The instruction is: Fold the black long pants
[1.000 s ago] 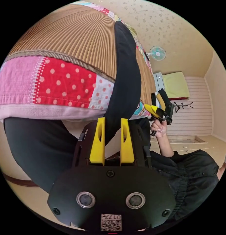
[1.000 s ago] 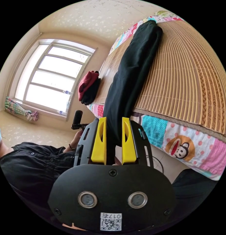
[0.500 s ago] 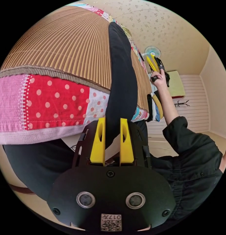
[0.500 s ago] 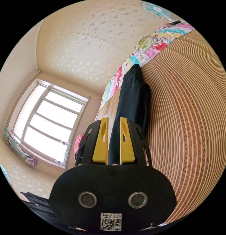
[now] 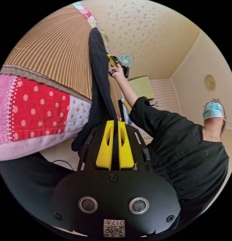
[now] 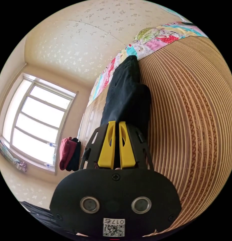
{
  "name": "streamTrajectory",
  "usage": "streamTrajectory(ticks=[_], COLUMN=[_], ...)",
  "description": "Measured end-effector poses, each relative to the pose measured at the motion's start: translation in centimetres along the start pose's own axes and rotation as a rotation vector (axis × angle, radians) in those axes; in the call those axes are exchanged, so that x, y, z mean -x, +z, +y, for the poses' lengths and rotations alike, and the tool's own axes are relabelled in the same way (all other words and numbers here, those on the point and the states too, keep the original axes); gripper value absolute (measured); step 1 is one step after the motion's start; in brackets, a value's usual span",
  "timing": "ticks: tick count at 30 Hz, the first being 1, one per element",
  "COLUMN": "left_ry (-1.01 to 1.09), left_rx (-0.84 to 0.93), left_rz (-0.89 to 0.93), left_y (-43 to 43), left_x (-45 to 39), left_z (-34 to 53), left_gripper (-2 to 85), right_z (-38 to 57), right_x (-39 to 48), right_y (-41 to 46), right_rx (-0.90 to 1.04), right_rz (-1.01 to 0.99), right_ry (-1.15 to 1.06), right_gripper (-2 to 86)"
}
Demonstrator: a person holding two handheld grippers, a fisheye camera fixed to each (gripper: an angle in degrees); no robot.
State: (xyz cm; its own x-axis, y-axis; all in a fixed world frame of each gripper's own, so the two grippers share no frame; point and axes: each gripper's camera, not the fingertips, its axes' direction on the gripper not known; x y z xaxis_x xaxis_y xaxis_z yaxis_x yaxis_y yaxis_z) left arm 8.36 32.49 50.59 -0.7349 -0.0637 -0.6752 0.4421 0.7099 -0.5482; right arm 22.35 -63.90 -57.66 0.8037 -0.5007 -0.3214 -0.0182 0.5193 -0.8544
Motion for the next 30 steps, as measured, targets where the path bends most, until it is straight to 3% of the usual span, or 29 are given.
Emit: streamTrajectory(ticks=[2,4,8,12,21,24,30], left_ry=[0.041,0.003,-0.140,-0.183,-0.146,-0.119,0.006], left_rx=[-0.033,0.004,0.112,0.114,0.057,0.076,0.067], left_rz=[0.059,-0.058,-0.206,-0.228,-0.249,-0.243,-0.430], left_y=[-0.6,-0.1,1.5,1.8,0.8,0.8,0.6], left_x=[-0.5,-0.2,2.1,2.6,0.3,-0.8,-4.0], left_z=[-0.1,-0.7,-1.1,-0.2,2.7,4.0,4.8], left_gripper=[3.3,3.2,3.6,3.8,3.0,2.4,8.3], right_z=[0.0,-0.1,1.0,7.6,28.6,34.9,39.6], right_x=[-0.7,-2.1,-4.9,-1.5,1.6,2.9,5.2], right_y=[-2.7,-3.8,0.3,0.1,-6.5,-7.4,-9.1], right_rx=[-0.105,-0.130,0.230,0.402,0.500,0.610,0.707], right_rz=[-0.022,0.022,0.008,-0.021,-0.254,-0.173,-0.120], right_ry=[0.047,0.096,0.142,-0.097,-0.156,-0.181,-0.300], right_gripper=[3.2,3.5,5.6,6.6,5.3,3.9,2.9])
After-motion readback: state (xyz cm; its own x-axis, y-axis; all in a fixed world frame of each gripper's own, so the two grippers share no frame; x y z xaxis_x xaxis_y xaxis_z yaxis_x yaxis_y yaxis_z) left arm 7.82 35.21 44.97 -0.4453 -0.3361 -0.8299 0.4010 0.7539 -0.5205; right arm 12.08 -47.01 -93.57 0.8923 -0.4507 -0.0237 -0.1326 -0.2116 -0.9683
